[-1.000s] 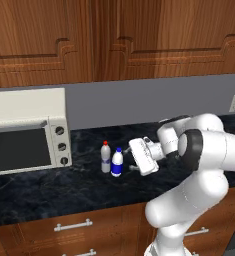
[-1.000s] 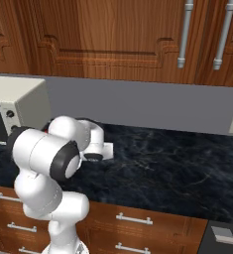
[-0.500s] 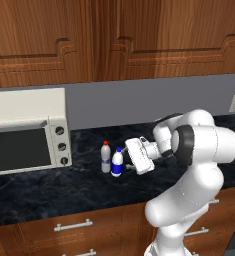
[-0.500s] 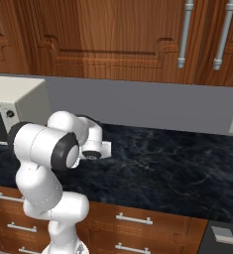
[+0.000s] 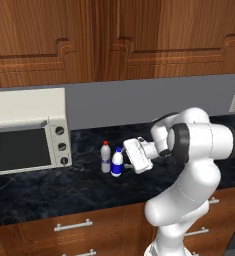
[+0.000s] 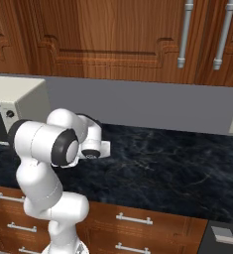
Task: Take the bottled waters from the counter and place them in the freezer to freeze. Close the freezer door after placing the bottles.
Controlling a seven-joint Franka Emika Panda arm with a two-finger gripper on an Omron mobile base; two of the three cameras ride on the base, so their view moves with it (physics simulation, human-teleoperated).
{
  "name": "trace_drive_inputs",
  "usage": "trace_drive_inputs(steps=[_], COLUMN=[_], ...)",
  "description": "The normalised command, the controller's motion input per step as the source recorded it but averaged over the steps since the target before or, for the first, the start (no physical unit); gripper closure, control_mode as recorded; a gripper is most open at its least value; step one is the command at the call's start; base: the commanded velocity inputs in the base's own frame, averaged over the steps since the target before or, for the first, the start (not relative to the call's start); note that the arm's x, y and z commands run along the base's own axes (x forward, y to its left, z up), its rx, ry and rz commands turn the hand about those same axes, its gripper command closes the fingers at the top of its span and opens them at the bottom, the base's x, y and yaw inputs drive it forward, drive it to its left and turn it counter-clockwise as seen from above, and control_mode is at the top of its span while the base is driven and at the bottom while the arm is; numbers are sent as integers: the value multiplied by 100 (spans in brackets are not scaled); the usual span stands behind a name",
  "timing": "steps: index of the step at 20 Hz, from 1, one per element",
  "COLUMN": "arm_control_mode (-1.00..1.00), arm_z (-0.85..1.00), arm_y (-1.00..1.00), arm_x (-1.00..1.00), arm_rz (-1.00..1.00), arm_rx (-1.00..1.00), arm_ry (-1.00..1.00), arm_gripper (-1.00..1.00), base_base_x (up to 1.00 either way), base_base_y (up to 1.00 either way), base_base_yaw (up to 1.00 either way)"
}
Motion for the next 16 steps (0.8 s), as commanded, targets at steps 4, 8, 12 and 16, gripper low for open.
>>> trace_drive_inputs(steps=[4,8,12,16], arm_control_mode=[-100,-100,-100,-100], arm_z=[-12,-13,-7,-1], arm_y=[17,21,20,16], arm_x=[4,0,0,0], arm_rz=[0,0,0,0], arm_rx=[0,0,0,0], arm_ry=[4,1,0,0], arm_gripper=[-100,-100,-100,-100], base_base_x=[0,0,0,0], base_base_y=[0,0,0,0], base_base_yaw=[0,0,0,0])
